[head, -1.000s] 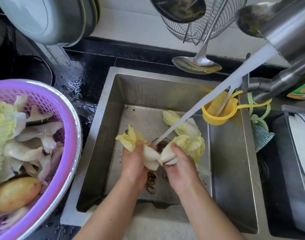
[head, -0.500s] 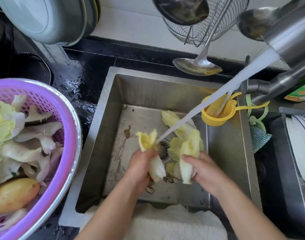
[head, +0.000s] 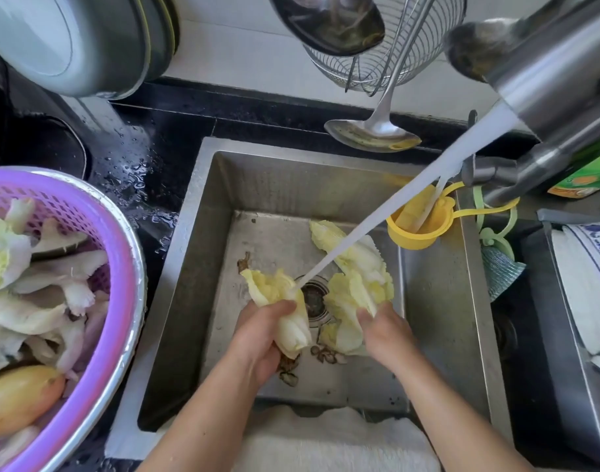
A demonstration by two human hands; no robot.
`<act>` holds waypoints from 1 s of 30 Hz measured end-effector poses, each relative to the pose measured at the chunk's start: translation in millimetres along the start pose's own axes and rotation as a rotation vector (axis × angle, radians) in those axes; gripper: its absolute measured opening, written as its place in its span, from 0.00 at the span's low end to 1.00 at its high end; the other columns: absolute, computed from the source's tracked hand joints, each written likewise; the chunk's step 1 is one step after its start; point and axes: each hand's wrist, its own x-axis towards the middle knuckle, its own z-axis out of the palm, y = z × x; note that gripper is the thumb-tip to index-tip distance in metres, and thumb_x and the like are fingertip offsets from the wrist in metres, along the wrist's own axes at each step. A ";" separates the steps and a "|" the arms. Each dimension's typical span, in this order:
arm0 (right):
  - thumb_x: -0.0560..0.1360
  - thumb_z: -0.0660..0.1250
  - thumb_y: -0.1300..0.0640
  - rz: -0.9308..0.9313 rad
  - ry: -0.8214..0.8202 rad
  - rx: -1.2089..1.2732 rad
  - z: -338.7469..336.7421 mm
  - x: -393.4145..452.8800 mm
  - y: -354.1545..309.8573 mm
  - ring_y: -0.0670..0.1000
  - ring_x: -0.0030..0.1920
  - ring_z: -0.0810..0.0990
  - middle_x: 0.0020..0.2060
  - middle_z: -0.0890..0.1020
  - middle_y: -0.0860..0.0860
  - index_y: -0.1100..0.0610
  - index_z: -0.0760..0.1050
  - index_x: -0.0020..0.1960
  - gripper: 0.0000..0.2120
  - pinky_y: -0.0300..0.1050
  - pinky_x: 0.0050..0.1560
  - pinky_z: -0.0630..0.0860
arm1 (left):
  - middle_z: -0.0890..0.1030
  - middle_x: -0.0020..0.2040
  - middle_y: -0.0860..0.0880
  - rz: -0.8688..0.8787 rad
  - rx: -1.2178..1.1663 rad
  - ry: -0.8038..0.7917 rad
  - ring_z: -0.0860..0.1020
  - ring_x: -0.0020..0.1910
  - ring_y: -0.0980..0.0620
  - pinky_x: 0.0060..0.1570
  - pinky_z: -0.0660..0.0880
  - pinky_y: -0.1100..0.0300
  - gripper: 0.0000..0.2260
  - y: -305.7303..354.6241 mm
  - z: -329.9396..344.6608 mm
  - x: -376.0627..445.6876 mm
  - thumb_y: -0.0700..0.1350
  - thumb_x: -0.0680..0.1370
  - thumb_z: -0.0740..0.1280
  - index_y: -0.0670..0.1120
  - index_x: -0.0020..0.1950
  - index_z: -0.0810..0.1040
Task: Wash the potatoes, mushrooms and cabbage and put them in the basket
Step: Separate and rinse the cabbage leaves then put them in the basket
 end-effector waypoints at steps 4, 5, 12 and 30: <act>0.83 0.60 0.42 -0.161 0.325 -0.383 -5.1 -4.6 7.3 0.58 0.66 0.70 0.68 0.73 0.56 0.58 0.71 0.71 0.25 0.53 0.65 0.71 | 0.87 0.54 0.39 -0.017 0.044 -0.117 0.86 0.52 0.40 0.53 0.81 0.46 0.14 0.6 2.5 -4.1 0.33 0.79 0.69 0.42 0.64 0.80; 0.83 0.60 0.42 -0.219 0.250 -0.201 -3.8 -12.2 -3.3 0.56 0.66 0.72 0.69 0.74 0.55 0.55 0.73 0.70 0.22 0.52 0.67 0.71 | 0.87 0.55 0.38 -0.011 0.052 -0.148 0.86 0.53 0.40 0.53 0.81 0.46 0.15 0.2 3.7 -4.4 0.33 0.79 0.68 0.41 0.65 0.80; 0.83 0.66 0.56 -0.098 -0.502 0.984 26.7 -21.6 -40.3 0.57 0.57 0.85 0.58 0.86 0.56 0.55 0.79 0.65 0.12 0.58 0.62 0.77 | 0.85 0.57 0.35 0.058 0.097 -0.225 0.85 0.56 0.37 0.57 0.81 0.42 0.16 1.1 3.3 -9.1 0.34 0.76 0.63 0.38 0.61 0.83; 0.86 0.56 0.47 -0.266 0.135 0.729 52.0 -19.4 -70.3 0.51 0.46 0.82 0.43 0.83 0.48 0.53 0.80 0.48 0.18 0.48 0.48 0.76 | 0.84 0.62 0.38 0.035 -0.106 -0.100 0.84 0.62 0.40 0.68 0.77 0.41 0.14 2.1 -2.6 1.2 0.41 0.85 0.64 0.39 0.68 0.80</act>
